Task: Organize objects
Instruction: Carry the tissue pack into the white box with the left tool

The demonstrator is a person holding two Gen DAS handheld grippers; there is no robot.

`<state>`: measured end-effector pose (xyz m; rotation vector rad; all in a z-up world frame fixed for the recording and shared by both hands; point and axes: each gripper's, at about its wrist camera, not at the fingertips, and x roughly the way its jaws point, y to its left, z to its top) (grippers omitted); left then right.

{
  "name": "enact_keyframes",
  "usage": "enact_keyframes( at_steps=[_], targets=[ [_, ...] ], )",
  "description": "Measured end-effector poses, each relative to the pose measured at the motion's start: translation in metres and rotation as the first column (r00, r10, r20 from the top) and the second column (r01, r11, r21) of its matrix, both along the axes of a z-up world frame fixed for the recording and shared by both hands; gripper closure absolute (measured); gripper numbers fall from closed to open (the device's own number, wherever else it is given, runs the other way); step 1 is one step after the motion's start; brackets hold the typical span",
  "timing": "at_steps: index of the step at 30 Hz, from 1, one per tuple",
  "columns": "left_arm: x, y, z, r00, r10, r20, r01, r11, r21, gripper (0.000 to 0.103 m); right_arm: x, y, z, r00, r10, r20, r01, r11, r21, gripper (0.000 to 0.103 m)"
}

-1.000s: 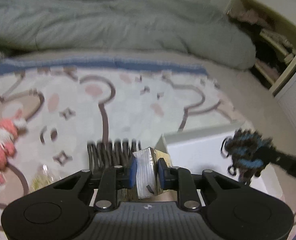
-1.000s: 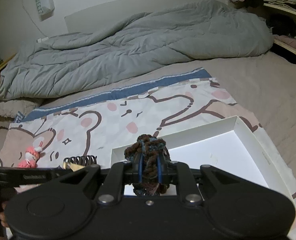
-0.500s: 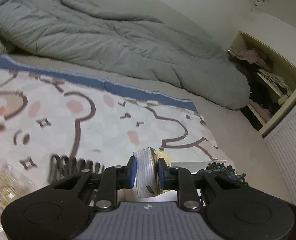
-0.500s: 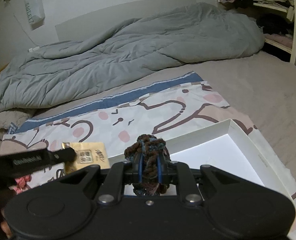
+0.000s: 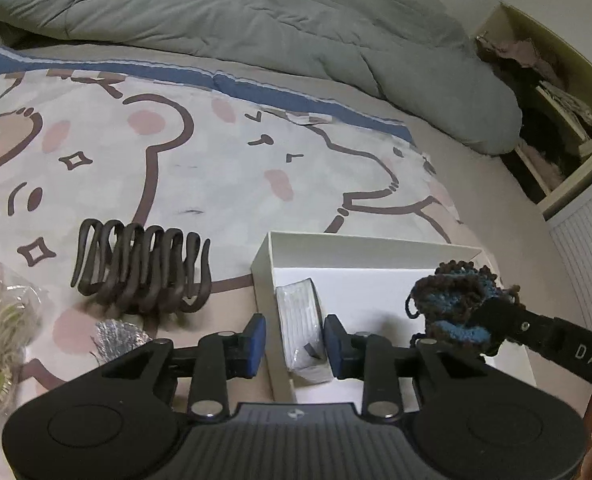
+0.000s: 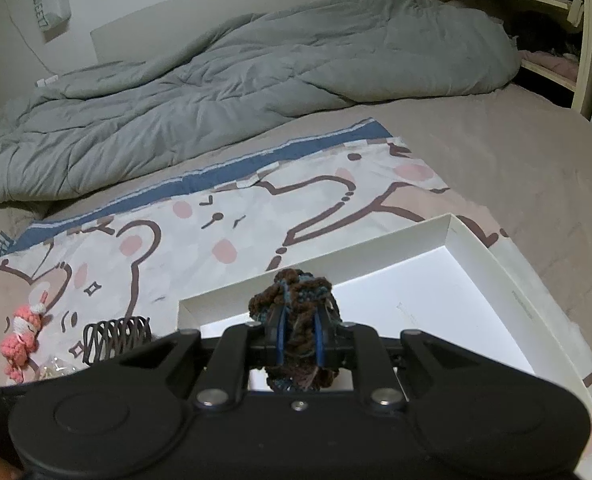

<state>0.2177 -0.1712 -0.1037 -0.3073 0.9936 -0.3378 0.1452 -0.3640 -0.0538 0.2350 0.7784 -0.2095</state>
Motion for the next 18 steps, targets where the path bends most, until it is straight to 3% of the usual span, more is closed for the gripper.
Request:
enact_keyframes(
  at_steps=[9,15,18],
  targets=[
    [-0.004,-0.013,0.001,0.996,-0.086,0.016,0.085,0.994,0.07,0.075,0.0,-0.002,-0.002,1.0,-0.007,0.015,0.007,1.0,0.02,0.088],
    [-0.004,-0.026,-0.006,0.991,-0.121,0.051,0.115,0.986,0.118,0.073,0.002,-0.001,-0.003,1.0,-0.008,0.011,0.008,1.0,0.017,0.088],
    [-0.001,-0.021,-0.002,0.992,-0.119,0.034,0.115,0.989,0.092,0.072,0.003,-0.003,-0.004,1.0,-0.013,0.004,0.013,1.0,0.016,0.088]
  ],
)
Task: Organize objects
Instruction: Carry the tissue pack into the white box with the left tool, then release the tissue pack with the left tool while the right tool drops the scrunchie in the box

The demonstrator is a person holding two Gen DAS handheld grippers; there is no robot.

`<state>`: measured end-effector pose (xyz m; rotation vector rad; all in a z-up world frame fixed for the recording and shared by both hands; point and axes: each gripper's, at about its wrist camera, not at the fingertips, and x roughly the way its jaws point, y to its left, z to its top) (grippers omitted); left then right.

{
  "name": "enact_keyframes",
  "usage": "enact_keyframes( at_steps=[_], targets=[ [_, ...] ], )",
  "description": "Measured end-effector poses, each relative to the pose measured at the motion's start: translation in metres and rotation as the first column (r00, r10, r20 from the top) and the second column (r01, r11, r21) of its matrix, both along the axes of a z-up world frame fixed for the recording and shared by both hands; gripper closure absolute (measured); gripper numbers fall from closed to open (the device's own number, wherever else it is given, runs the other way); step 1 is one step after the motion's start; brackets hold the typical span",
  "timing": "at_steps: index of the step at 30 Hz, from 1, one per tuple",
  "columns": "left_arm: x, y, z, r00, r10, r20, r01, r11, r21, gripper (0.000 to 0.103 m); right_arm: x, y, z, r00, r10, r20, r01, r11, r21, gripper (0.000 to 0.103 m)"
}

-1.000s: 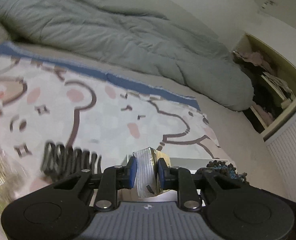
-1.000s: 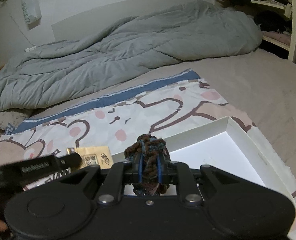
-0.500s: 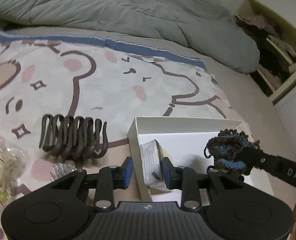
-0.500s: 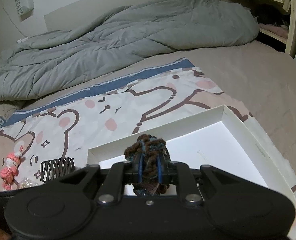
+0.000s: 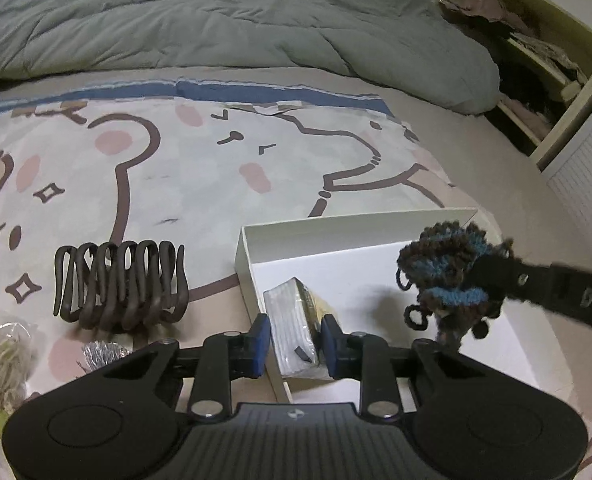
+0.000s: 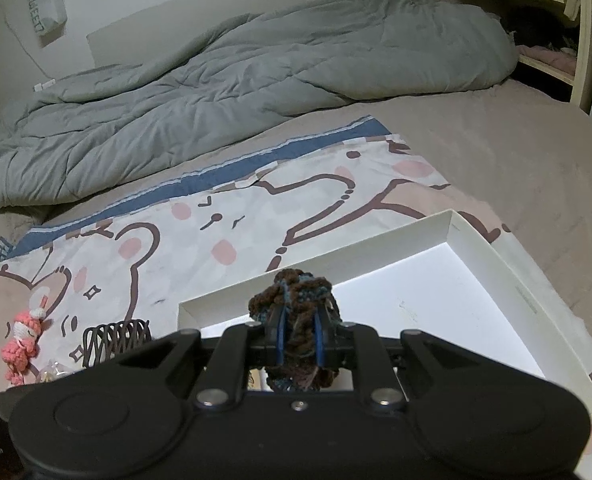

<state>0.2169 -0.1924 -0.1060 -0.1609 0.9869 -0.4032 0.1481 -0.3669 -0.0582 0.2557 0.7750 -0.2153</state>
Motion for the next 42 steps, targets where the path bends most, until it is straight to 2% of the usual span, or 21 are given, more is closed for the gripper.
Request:
enact_keyframes(
  at_steps=[4,6,9,13,16,19,23,26,27,28,36,42],
  targets=[
    [0.0,0.005,0.014,1.0,-0.029,-0.002,0.029,0.999,0.015,0.064,0.0,-0.003,-0.001,1.0,-0.009,-0.003,0.009,1.0,0.007,0.088],
    [0.0,0.004,0.019,0.995,-0.097,-0.015,0.098,0.994,0.044,0.064,-0.001,-0.004,0.0,1.0,-0.01,-0.002,0.01,1.0,0.009,0.088],
    [-0.002,-0.004,0.017,0.976,-0.205,-0.074,0.212,0.972,0.097,0.064,-0.002,-0.003,0.001,1.0,-0.01,-0.002,0.01,1.0,0.01,0.088],
    [-0.006,-0.017,0.0,0.964,-0.239,-0.115,0.258,0.946,0.199,0.064,-0.003,-0.003,0.001,1.0,-0.008,-0.01,0.008,1.0,0.01,0.088],
    [-0.005,-0.019,-0.009,0.973,-0.211,-0.09,0.225,0.951,0.213,0.064,-0.003,-0.001,0.001,1.0,0.002,-0.018,-0.002,1.0,0.01,0.088],
    [0.001,-0.015,-0.011,0.992,-0.117,-0.041,0.122,0.976,0.179,0.064,-0.002,0.001,0.0,1.0,0.008,-0.017,-0.008,1.0,0.009,0.088],
    [0.012,-0.008,-0.015,0.999,-0.035,-0.036,0.04,0.987,0.157,0.064,-0.001,0.0,0.0,1.0,0.009,0.017,-0.009,1.0,0.015,0.088],
    [0.015,-0.003,-0.015,0.997,-0.032,-0.066,0.04,0.991,0.127,0.064,0.001,0.0,-0.001,0.999,0.023,0.048,-0.024,1.0,0.02,0.084],
    [0.016,-0.001,-0.014,0.997,-0.028,-0.069,0.037,0.992,0.123,0.064,0.002,0.001,-0.003,0.998,0.025,0.054,-0.026,0.999,0.021,0.076],
    [0.015,0.0,-0.012,0.997,-0.027,-0.068,0.036,0.992,0.123,0.063,0.003,0.002,-0.005,0.998,0.027,0.053,-0.028,0.999,0.023,0.073],
    [0.007,0.007,0.0,0.997,-0.042,-0.059,0.049,0.992,0.117,0.062,0.001,0.002,-0.007,1.0,0.021,0.017,-0.021,1.0,0.004,0.073],
    [-0.004,0.008,0.013,0.998,-0.055,-0.043,0.059,0.991,0.119,0.056,-0.01,-0.002,-0.002,1.0,0.011,0.016,-0.011,1.0,0.004,0.073]
  ],
)
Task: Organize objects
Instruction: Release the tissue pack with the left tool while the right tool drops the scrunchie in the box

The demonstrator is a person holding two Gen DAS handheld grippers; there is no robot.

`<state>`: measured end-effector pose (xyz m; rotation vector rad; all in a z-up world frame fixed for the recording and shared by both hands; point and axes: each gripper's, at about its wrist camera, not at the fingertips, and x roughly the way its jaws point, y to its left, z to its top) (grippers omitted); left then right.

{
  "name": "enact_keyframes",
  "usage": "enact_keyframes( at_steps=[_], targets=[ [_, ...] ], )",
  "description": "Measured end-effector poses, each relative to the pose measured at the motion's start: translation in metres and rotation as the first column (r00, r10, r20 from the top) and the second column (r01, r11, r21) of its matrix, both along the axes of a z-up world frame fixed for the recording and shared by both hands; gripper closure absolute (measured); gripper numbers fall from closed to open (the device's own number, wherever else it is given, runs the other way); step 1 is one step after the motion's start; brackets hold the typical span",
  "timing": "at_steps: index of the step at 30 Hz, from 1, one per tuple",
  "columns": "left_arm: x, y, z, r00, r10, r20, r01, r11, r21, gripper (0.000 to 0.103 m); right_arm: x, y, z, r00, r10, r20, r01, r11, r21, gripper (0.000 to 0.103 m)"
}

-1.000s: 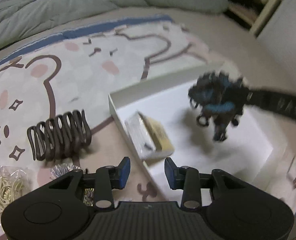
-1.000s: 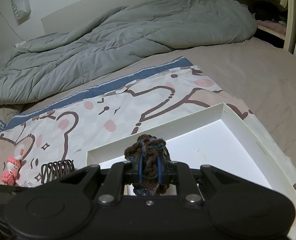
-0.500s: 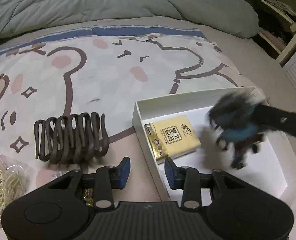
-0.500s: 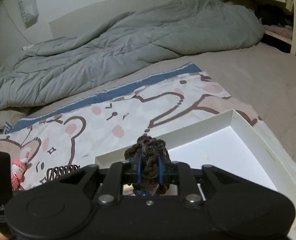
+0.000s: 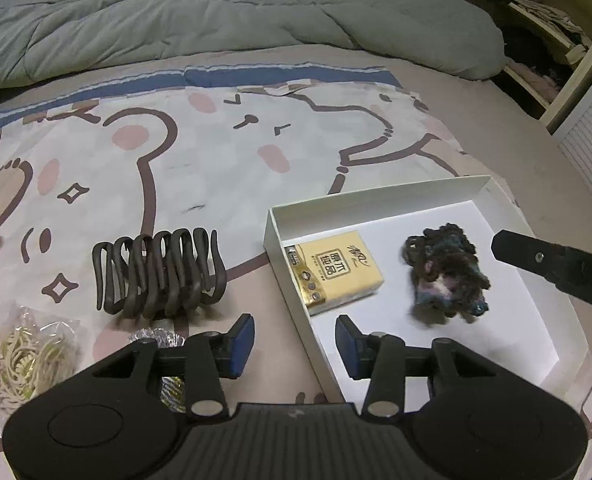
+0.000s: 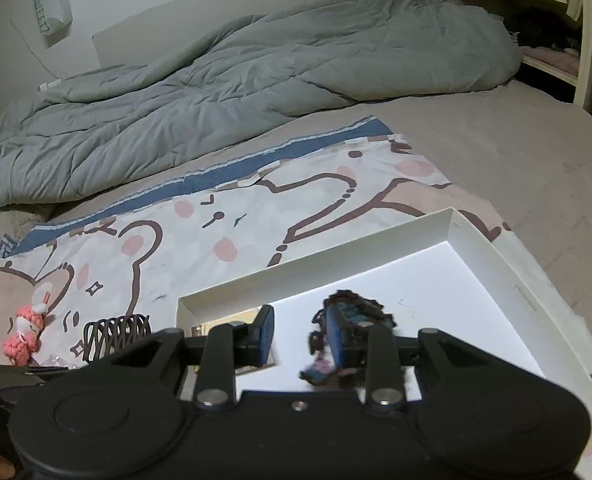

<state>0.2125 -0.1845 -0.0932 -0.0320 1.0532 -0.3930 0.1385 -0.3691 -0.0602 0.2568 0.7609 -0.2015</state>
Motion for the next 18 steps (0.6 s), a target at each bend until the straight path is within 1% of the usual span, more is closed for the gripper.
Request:
enact_keyframes(
  at_steps=[3,6,7,9,13,18],
  targets=[
    [-0.007,0.003,0.008,1.0,-0.002,0.014,0.002,1.0,-0.005,0.052,-0.007,-0.004,0.003,1.0,-0.011,-0.002,0.011,1.0,-0.007,0.073],
    [-0.015,0.006,0.014,1.0,-0.006,0.028,0.006,1.0,-0.012,0.052,-0.011,-0.01,0.002,0.999,-0.042,-0.029,0.042,0.999,-0.026,0.076],
    [-0.017,0.008,0.016,0.999,-0.005,0.031,0.005,1.0,-0.016,0.052,-0.012,-0.014,0.001,0.997,-0.06,-0.04,0.059,0.998,-0.028,0.081],
    [-0.02,0.012,0.02,0.999,-0.001,0.036,0.002,1.0,-0.024,0.052,-0.013,-0.024,-0.003,0.993,-0.111,-0.051,0.11,0.994,-0.024,0.088],
    [-0.02,0.019,0.024,0.999,0.002,0.045,0.0,0.999,-0.042,0.052,-0.011,-0.043,-0.017,0.974,-0.21,-0.087,0.208,0.978,-0.025,0.093],
    [-0.016,0.023,0.022,0.999,0.001,0.034,0.001,0.998,-0.064,0.052,-0.003,-0.057,-0.042,0.95,-0.268,-0.161,0.271,0.963,-0.006,0.094]
  ],
)
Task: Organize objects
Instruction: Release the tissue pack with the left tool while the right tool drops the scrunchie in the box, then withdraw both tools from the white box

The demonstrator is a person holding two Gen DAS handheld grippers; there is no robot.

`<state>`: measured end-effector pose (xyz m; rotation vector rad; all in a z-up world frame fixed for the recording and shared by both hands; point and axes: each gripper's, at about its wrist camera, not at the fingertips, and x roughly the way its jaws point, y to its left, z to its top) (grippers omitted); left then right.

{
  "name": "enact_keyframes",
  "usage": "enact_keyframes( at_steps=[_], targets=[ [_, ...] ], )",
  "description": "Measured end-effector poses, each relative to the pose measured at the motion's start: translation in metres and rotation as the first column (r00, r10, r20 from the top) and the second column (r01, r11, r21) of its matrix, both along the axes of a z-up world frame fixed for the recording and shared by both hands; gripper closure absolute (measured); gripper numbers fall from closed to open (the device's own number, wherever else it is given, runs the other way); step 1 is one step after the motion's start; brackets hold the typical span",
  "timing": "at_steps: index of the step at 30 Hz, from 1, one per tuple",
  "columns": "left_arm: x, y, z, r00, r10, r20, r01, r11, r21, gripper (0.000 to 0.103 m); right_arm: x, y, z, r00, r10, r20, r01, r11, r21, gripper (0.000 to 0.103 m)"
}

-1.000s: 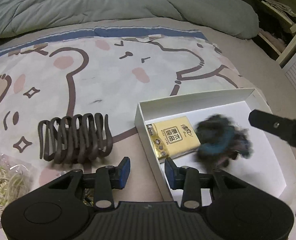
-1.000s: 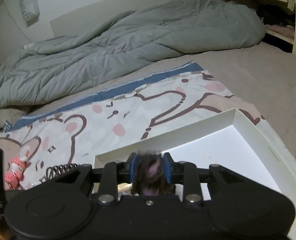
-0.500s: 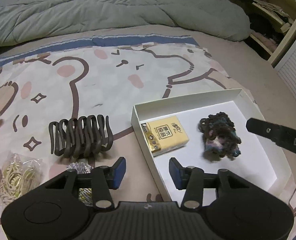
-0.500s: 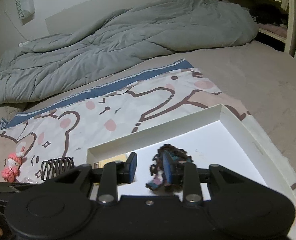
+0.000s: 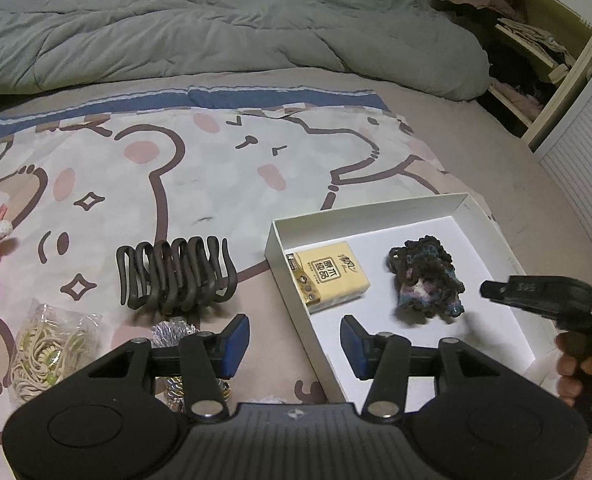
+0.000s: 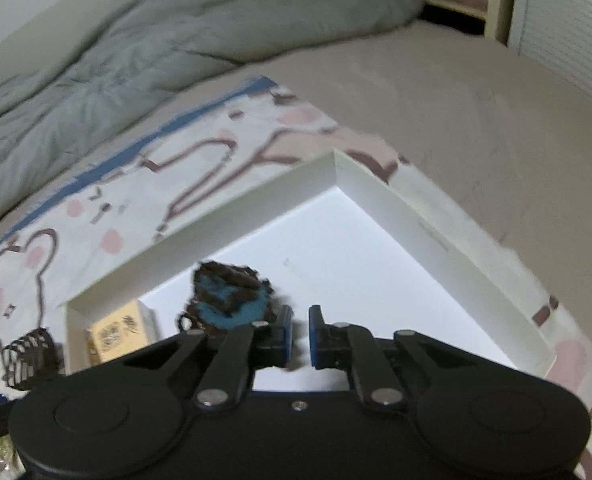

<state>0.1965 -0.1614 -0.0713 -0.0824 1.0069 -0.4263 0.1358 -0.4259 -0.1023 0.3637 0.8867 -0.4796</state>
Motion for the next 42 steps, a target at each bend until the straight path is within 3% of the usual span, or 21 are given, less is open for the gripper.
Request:
enact_keyframes(
  at_steps=[6,11,24,32,38,42],
  targets=[
    [0.006,0.001,-0.006,1.0,-0.015,-0.01,0.015,1.0,-0.013,0.052,0.018,0.004,-0.024,0.998,-0.017,-0.058,0.017,1.0,-0.001,0.094],
    [0.008,-0.001,-0.009,1.0,-0.03,-0.008,0.03,1.0,-0.007,0.052,0.03,0.009,-0.031,0.999,0.032,-0.036,-0.03,0.998,0.051,0.094],
    [-0.002,-0.004,0.002,0.999,-0.03,0.033,0.03,1.0,0.008,0.052,0.011,0.019,0.01,0.993,0.098,0.069,-0.102,0.994,0.043,0.092],
    [-0.019,-0.005,0.019,0.996,-0.029,0.08,0.028,1.0,0.014,0.052,-0.024,0.033,0.048,0.977,0.159,0.141,-0.161,0.987,0.002,0.079],
    [-0.031,-0.001,0.03,0.993,-0.025,0.111,0.023,1.0,0.019,0.05,-0.043,0.044,0.064,0.966,0.215,0.144,-0.208,0.976,-0.063,0.066],
    [-0.038,0.003,0.037,0.99,-0.009,0.141,0.005,1.0,0.026,0.034,-0.056,0.049,0.07,0.962,0.234,0.142,-0.216,0.968,-0.129,0.052]
  ],
)
